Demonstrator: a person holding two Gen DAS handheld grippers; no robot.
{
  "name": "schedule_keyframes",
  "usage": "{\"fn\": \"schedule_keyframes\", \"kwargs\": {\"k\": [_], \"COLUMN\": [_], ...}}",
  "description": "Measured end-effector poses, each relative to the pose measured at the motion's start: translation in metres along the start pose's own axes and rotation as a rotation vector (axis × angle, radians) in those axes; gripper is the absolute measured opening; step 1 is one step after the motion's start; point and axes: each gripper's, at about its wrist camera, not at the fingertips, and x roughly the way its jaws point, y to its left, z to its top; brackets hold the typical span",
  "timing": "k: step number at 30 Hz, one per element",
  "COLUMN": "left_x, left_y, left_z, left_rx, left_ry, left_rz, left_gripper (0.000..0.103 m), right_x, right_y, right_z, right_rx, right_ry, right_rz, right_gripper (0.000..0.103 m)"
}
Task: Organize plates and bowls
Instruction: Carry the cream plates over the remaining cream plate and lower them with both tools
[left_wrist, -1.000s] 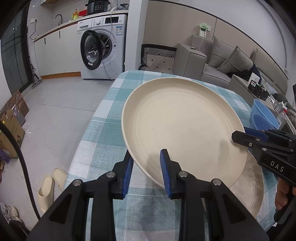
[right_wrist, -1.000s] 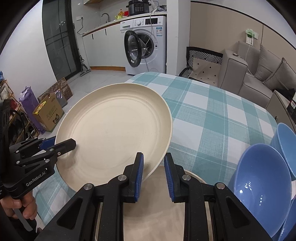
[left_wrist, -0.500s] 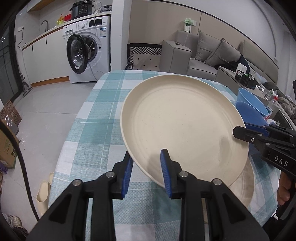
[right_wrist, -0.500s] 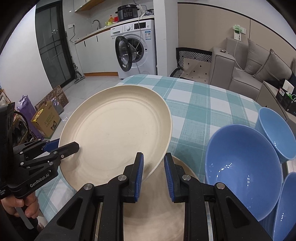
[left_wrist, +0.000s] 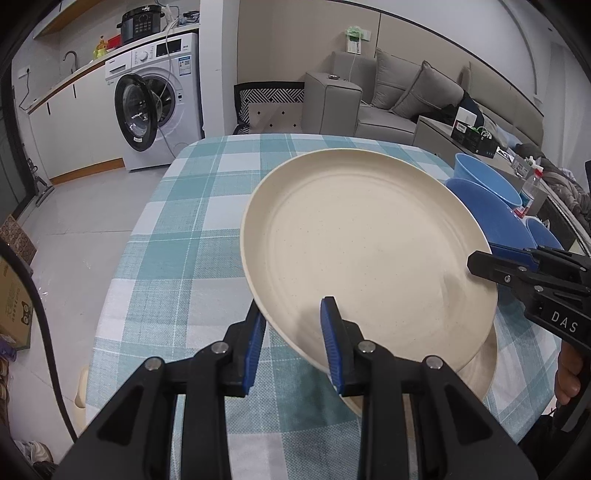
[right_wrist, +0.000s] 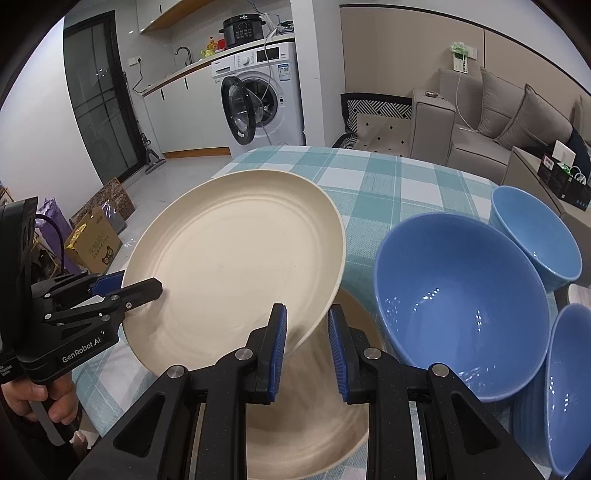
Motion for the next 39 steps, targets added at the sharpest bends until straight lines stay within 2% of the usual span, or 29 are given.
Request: {"fn": "schedule_keyframes", "kwargs": {"k": [20,39], "left_x": [0.0,-0.006], "left_y": [-0.022,-0.03], "left_z": [-0.011,-0.019], "left_rx": [0.067,0.101], "left_ry": [0.029,0.037], "left_rz": [0.0,0.015], "left_gripper": [0.029,0.029], "right_x": [-0.005,-0.013], "right_y": [-0.017,-0.017], "right_z": [-0.027,-0.045], "right_rx": [0.038,0.039], "right_ry": [0.013,0.015], "right_rz": [0.007,0.019], "right_gripper": [0.023,0.023]}}
